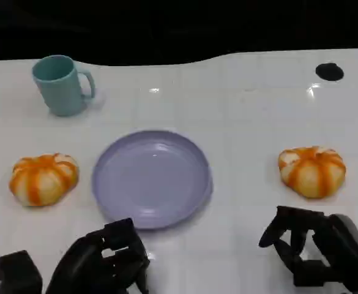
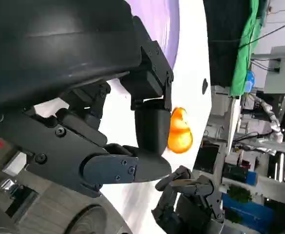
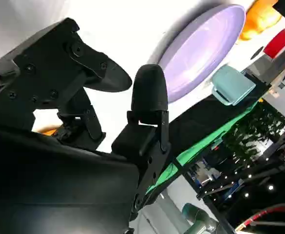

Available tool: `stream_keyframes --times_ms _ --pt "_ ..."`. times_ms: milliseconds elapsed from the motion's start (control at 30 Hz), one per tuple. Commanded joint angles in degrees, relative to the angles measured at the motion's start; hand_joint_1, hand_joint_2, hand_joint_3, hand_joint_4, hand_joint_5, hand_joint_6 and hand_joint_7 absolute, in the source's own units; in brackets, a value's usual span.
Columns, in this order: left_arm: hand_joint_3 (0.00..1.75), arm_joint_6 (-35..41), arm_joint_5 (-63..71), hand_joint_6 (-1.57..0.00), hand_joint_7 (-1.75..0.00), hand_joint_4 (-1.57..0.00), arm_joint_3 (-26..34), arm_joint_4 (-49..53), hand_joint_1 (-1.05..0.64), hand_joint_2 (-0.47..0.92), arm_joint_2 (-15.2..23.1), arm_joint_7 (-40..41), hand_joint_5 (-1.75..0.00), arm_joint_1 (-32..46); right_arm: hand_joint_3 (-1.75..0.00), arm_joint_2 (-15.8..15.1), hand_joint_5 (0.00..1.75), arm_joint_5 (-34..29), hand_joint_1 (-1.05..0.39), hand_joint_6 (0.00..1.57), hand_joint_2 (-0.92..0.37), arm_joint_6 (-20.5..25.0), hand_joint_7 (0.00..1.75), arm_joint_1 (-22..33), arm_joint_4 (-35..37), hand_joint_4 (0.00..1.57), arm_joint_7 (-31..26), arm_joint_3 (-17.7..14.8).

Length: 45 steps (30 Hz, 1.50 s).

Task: Grasp the bread from the table and place it into the plate.

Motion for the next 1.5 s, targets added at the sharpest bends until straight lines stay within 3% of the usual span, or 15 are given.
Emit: stream_keyframes --times_ms 33,967,1000,1133,1233,1333,1500 --pt "0.50 -0.33 0.25 -0.74 -1.43 -0.78 0.33 -0.07 -0.58 0.77 0.84 -0.04 -1.75 -0.11 -1.20 -0.37 1.70 0.76 -0.22 0.83 -0.41 -0.02 1.20 -0.11 -0.14 0.82 0.16 -0.63" --pt "0.50 -0.50 0.32 -0.74 -1.45 -0.78 0.31 0.17 -0.59 0.76 0.91 -0.11 -1.75 -0.19 -1.16 -0.27 1.68 0.50 -0.20 0.83 -0.42 -0.54 1.17 -0.15 -0.06 0.83 -0.43 -0.79" --pt "0.50 -0.50 0.25 -0.74 -1.45 -0.78 0.33 0.25 -0.60 0.76 0.89 -0.18 -1.75 -0.21 -1.08 -0.30 1.64 0.26 -0.19 0.85 -0.46 -0.90 1.08 -0.30 0.11 0.83 -0.83 -0.84" --pt "0.50 -0.21 0.19 -0.74 -1.44 -0.78 0.30 0.14 -0.59 0.76 0.81 -0.09 -1.75 -0.23 -0.78 -0.49 1.12 -0.59 -0.20 0.91 -0.58 -1.12 0.65 -0.60 -0.34 0.82 -2.15 -1.11" --pt "0.50 -0.66 0.33 -0.74 -1.44 -0.78 0.27 0.38 -0.59 0.76 0.73 -0.08 -1.75 -0.32 -0.56 -0.81 1.14 -2.08 -0.23 0.92 -0.69 -0.21 0.46 -0.62 -1.63 0.75 -3.49 -1.62" --pt "0.50 -0.90 0.49 -0.74 -1.43 -0.77 0.25 0.46 -0.60 0.77 0.72 0.01 -1.75 -0.32 -0.34 -1.06 1.29 -3.27 -0.27 0.93 -0.81 -0.12 0.32 -0.93 -2.35 0.65 -4.65 -2.16" --pt "0.50 -0.79 0.28 -0.74 -1.44 -0.78 0.32 0.93 -0.59 0.76 0.65 -0.11 -1.75 -0.61 -0.12 -1.30 0.96 -2.90 -0.32 0.83 -0.91 2.60 0.21 -1.31 -5.55 0.56 -2.71 -3.06"
